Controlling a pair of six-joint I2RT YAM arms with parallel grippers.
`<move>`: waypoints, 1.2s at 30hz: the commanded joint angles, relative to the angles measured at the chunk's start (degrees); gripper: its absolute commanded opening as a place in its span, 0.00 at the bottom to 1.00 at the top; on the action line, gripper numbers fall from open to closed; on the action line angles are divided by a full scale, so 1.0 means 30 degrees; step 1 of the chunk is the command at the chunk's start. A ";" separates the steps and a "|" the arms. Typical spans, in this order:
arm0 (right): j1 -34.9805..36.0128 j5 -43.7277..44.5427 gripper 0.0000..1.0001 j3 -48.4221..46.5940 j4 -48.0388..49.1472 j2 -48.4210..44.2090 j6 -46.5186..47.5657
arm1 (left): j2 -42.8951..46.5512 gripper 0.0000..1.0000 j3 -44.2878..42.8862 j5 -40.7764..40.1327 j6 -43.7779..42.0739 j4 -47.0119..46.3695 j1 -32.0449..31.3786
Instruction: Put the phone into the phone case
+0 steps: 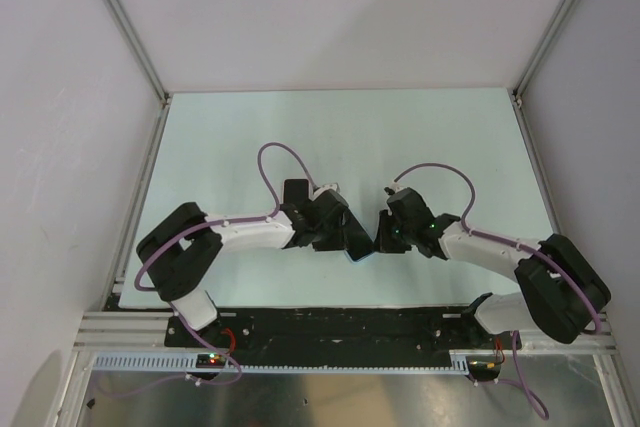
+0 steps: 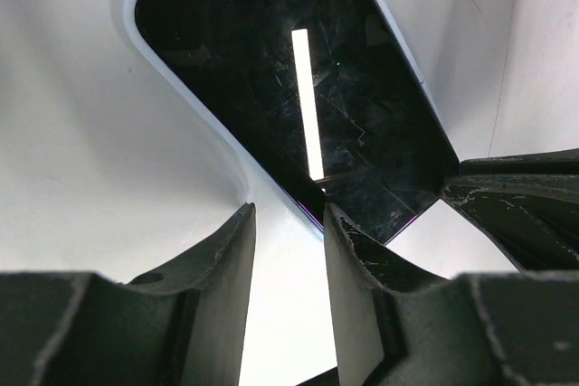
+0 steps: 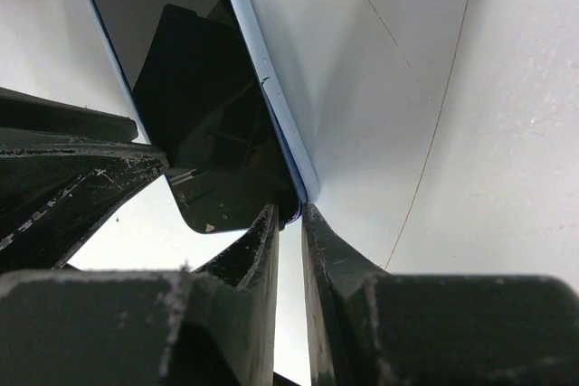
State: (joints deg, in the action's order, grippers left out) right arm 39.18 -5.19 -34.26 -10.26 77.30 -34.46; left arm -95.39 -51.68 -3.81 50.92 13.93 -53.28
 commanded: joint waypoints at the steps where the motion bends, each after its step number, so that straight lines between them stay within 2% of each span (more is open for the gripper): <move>1: 0.0381 0.1179 0.17 -0.0041 -0.0487 0.1002 0.0075 | -0.0168 0.41 0.0009 -0.0019 0.0224 -0.0644 -0.0143; 10: 0.1364 0.3011 0.06 -0.0568 -0.1573 0.2041 0.0216 | -0.0428 0.40 -0.0108 0.0081 0.0224 -0.0708 -0.0147; 17: 0.2643 0.4008 0.02 -0.1136 -0.1713 0.3752 0.0097 | -0.0688 0.40 -0.0080 0.0148 0.0226 -0.0845 -0.0146; 29: 0.3831 0.4927 0.01 -0.2132 -0.2142 0.5539 0.0184 | -0.1098 0.40 0.1134 0.0400 0.0545 -0.1376 -0.0166; 36: 0.4060 0.4912 0.06 -0.2402 -0.2266 0.5916 0.0339 | -0.0757 0.40 0.2698 0.0469 0.0759 -0.1701 -0.0169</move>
State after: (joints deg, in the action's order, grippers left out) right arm 50.28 11.70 -45.15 -10.24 89.76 -33.43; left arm -95.85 -48.38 -2.35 52.69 6.44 -53.28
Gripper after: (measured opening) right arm 0.043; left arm 0.401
